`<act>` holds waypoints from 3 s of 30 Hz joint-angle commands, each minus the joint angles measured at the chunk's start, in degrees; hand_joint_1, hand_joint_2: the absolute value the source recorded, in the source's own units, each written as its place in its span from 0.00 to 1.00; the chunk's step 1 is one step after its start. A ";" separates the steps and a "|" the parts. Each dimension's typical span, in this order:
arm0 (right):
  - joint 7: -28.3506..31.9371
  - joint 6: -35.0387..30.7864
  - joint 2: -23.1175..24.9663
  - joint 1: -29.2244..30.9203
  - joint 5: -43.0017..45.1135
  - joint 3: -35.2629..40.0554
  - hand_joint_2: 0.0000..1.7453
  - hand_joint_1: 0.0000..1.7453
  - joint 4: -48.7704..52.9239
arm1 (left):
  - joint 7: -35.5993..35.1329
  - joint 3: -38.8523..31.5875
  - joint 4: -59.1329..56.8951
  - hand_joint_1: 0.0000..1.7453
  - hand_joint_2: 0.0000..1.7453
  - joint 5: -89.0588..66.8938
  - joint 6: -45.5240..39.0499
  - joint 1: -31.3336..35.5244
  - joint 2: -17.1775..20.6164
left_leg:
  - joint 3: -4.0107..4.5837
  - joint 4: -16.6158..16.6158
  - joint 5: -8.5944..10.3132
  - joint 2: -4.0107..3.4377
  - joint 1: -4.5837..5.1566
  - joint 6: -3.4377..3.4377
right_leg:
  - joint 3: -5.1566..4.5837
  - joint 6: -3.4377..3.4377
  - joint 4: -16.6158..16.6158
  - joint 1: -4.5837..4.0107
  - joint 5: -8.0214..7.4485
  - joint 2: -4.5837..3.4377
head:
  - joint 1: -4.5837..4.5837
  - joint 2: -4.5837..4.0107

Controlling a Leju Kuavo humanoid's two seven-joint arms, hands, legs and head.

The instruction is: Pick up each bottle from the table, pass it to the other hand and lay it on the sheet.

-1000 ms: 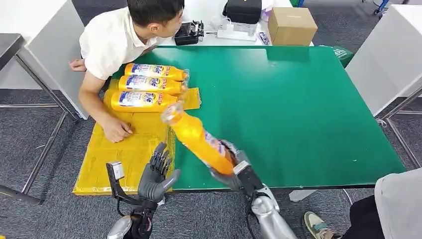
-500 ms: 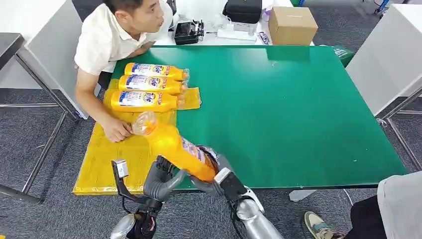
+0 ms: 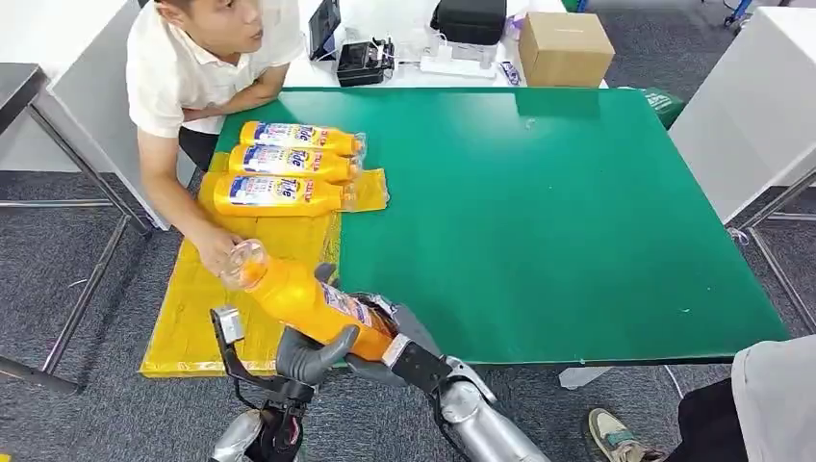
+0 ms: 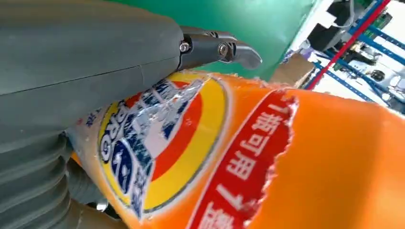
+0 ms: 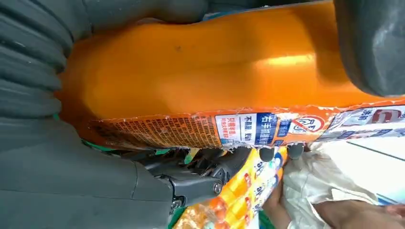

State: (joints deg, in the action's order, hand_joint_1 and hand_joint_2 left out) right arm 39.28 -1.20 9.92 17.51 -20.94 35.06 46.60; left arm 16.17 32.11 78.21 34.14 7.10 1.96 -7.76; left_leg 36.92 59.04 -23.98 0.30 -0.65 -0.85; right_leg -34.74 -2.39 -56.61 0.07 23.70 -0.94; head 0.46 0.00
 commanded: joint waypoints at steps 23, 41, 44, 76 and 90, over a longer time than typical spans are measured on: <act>-0.84 -4.55 -1.18 -2.47 -6.44 8.54 0.00 0.00 -5.43 | 1.11 -7.20 2.67 1.00 1.00 2.79 3.62 2.74 -0.46 | -0.23 -0.07 -0.04 0.26 0.03 0.01 | 0.27 0.04 0.03 0.01 0.16 0.38 | 0.02 0.00; 0.27 -10.76 -1.85 -9.90 -7.87 -1.63 0.00 0.00 8.45 | -11.06 -12.07 -27.44 1.00 1.00 -90.00 -31.45 21.34 3.83 | -0.10 -0.10 0.09 0.27 0.00 -0.01 | 0.23 0.02 0.06 0.00 0.04 0.30 | 0.04 0.00; 0.63 -9.65 -1.19 -9.33 -8.29 -1.28 0.00 0.00 8.61 | -12.24 -10.90 -35.22 1.00 1.00 -93.51 -28.28 26.87 3.62 | 0.12 -0.03 0.14 0.23 -0.01 0.02 | -0.05 0.04 -0.01 -0.01 -0.02 0.29 | 0.02 0.00; 0.72 -12.27 -2.99 -7.92 0.66 7.05 0.00 0.00 8.89 | 1.67 -16.26 -52.29 0.00 1.00 -83.23 1.72 36.02 2.77 | -0.25 -0.09 0.20 0.07 0.03 0.00 | 0.32 0.01 0.01 0.03 -0.05 0.11 | -0.02 0.00; 0.72 -17.00 -4.77 -8.40 4.16 9.38 0.00 0.00 10.20 | 5.48 -24.08 -25.82 0.00 1.00 -47.44 12.77 21.53 5.42 | -0.32 -0.10 0.16 0.16 0.05 0.01 | 0.40 0.03 0.01 0.03 -0.02 0.11 | 0.00 0.00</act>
State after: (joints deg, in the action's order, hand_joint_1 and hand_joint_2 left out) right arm 40.00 -16.81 7.78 7.69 -17.75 41.40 56.74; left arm 21.86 12.78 38.30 -28.64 14.03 31.79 -4.81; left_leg 36.85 59.04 -23.73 0.74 -0.66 -0.84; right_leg -34.49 -2.38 -56.67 0.06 23.67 -0.62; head 0.46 0.00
